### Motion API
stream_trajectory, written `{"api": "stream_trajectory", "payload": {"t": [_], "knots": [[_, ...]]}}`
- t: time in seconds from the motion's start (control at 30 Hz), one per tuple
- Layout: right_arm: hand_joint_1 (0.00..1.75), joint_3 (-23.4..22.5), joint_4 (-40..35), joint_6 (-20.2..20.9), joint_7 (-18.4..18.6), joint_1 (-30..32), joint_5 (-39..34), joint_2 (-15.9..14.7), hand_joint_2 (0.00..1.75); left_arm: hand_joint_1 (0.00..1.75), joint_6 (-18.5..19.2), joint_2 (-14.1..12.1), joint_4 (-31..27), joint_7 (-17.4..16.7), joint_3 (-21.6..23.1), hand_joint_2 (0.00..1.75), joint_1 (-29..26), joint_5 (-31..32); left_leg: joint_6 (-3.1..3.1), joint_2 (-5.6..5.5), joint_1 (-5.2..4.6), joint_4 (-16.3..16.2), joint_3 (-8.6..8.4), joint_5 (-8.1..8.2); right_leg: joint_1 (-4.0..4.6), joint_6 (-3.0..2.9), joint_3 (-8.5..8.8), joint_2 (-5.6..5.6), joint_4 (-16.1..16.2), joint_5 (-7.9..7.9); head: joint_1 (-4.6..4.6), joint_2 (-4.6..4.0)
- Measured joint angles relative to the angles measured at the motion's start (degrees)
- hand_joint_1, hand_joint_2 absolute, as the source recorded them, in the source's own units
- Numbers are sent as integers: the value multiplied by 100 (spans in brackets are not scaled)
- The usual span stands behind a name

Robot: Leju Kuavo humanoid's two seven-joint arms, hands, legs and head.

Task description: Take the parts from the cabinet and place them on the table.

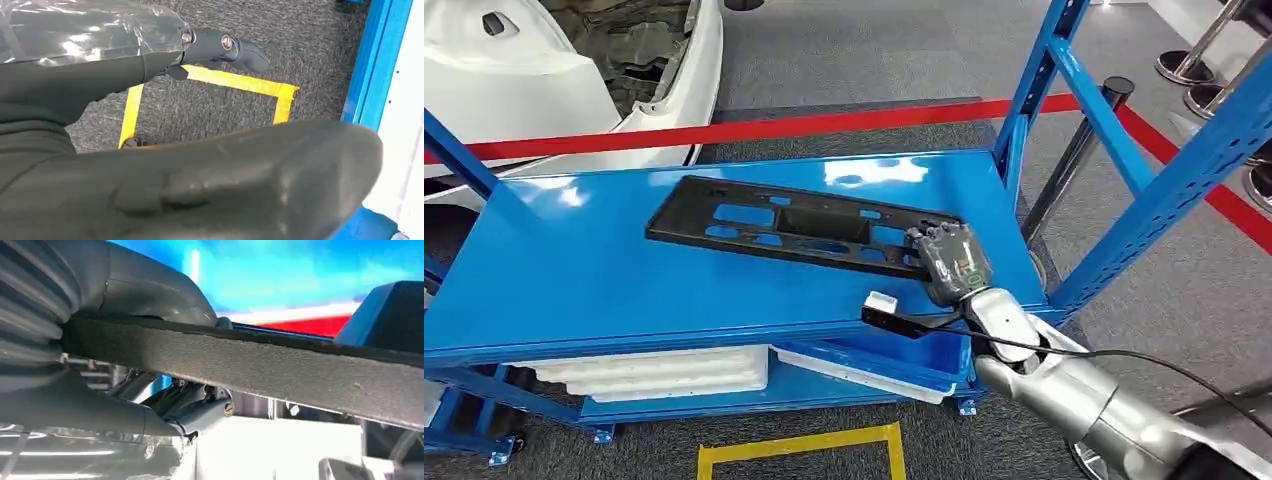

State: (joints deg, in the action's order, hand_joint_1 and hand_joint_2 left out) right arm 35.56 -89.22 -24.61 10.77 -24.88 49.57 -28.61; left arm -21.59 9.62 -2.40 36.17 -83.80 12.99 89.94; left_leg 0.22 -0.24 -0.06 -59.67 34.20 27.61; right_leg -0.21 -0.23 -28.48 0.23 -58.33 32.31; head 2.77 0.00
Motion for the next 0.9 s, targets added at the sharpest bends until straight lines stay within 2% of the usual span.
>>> {"api": "stream_trajectory", "payload": {"t": [0.23, 0.47, 0.9], "knots": [[175, -9, -577, -136, -44, 27, 439, 2, 175, 0, 2, 0, 0, 0, 2, 0, 0, 0, -1, 0, 2, 7, 0, 0, 1, -1, -1, 0, 0, 1, -2, 0], [175, -9, -1362, -129, 173, 114, 1189, 96, 175, 0, 7, 0, 0, -9, 2, 0, 3, 0, -1, 0, 2, 8, 0, 0, 1, -1, -1, 0, 0, 1, 0, 0], [175, 55, -2428, -522, 204, 694, 2159, 502, 175, 0, 52, 0, 0, 90, 2, 0, 32, -2, -1, 0, 1, 11, 0, 0, 1, -1, -1, 0, 0, 4, 0, 0]]}}
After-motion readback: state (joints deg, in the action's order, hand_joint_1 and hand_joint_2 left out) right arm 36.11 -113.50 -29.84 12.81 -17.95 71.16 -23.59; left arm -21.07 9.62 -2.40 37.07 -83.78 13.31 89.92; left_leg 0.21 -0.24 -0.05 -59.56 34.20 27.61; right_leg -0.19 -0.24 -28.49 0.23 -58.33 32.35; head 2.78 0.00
